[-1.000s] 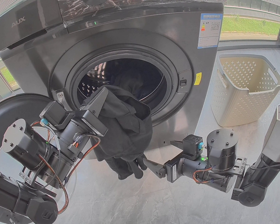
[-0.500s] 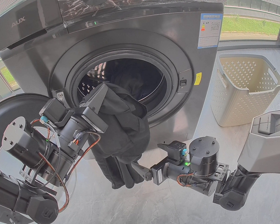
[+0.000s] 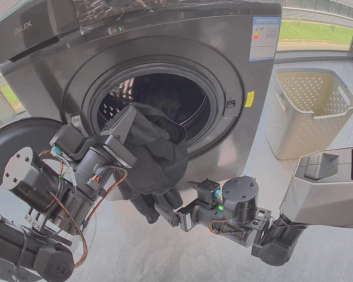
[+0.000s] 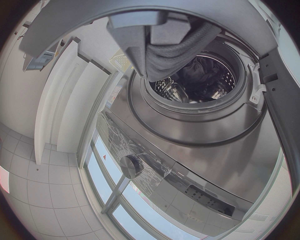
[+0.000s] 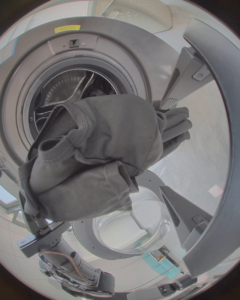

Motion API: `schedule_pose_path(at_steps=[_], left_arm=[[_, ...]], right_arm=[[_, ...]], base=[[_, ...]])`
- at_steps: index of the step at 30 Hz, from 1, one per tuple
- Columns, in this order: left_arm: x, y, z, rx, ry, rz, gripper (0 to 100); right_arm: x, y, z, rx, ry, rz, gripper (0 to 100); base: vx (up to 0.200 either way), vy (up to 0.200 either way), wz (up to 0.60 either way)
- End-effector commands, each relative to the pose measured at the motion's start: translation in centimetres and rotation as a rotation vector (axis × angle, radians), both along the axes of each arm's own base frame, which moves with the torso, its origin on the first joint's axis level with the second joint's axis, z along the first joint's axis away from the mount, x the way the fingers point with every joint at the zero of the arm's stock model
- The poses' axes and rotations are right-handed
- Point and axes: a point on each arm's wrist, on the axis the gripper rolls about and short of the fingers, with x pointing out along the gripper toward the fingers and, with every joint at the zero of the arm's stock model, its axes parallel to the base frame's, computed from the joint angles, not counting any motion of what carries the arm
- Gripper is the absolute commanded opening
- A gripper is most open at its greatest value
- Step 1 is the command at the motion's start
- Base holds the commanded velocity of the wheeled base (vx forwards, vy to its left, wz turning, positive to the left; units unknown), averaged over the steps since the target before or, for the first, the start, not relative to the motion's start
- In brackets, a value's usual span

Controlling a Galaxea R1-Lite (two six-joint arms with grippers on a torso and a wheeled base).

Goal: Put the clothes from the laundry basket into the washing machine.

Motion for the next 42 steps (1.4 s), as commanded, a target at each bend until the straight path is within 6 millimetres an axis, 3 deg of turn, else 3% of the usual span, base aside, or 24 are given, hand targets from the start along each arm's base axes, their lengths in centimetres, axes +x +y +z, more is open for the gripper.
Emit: schedule_pose_path(at_steps=[1, 11, 12, 18, 21, 24, 30, 37, 42], left_arm=[[-0.1, 0.0, 0.1, -0.002, -0.003, -0.002, 0], [-0.2, 0.0, 0.2, -0.004, -0.004, -0.005, 0], [-0.2, 0.0, 0.2, -0.004, -0.004, -0.005, 0], [-0.3, 0.0, 0.3, -0.009, -0.006, -0.006, 0], [-0.2, 0.2, 0.2, -0.005, -0.003, 0.000, 0], [-0.1, 0.2, 0.1, -0.003, 0.001, 0.002, 0], [0.2, 0.7, -0.1, 0.000, 0.005, 0.019, 0], [0.8, 1.7, -0.2, -0.001, 0.013, 0.055, 0], [0.8, 1.7, -0.3, -0.003, 0.016, 0.054, 0]], right_arm=[[1.1, 0.4, -1.3, -0.010, -0.001, -0.012, 100], [2.5, 2.1, -2.2, 0.020, -0.031, -0.007, 100], [2.8, 2.3, -2.3, 0.029, -0.040, -0.009, 0], [3.7, 2.6, -1.5, 0.071, -0.081, -0.020, 0], [3.6, 1.8, -1.1, 0.066, -0.077, -0.033, 0], [2.6, 0.5, 0.6, 0.068, -0.077, -0.043, 0], [1.0, -3.4, 4.2, 0.057, -0.070, -0.087, 0], [0.0, -8.9, 6.5, 0.026, -0.066, -0.182, 0], [-0.2, -11.4, 8.3, 0.046, -0.094, -0.238, 0]], base=[[0.000, 0.000, 0.00], [0.000, 0.000, 0.00], [0.000, 0.000, 0.00], [0.000, 0.000, 0.00], [0.000, 0.000, 0.00], [0.000, 0.000, 0.00], [0.000, 0.000, 0.00], [0.000, 0.000, 0.00], [0.000, 0.000, 0.00]])
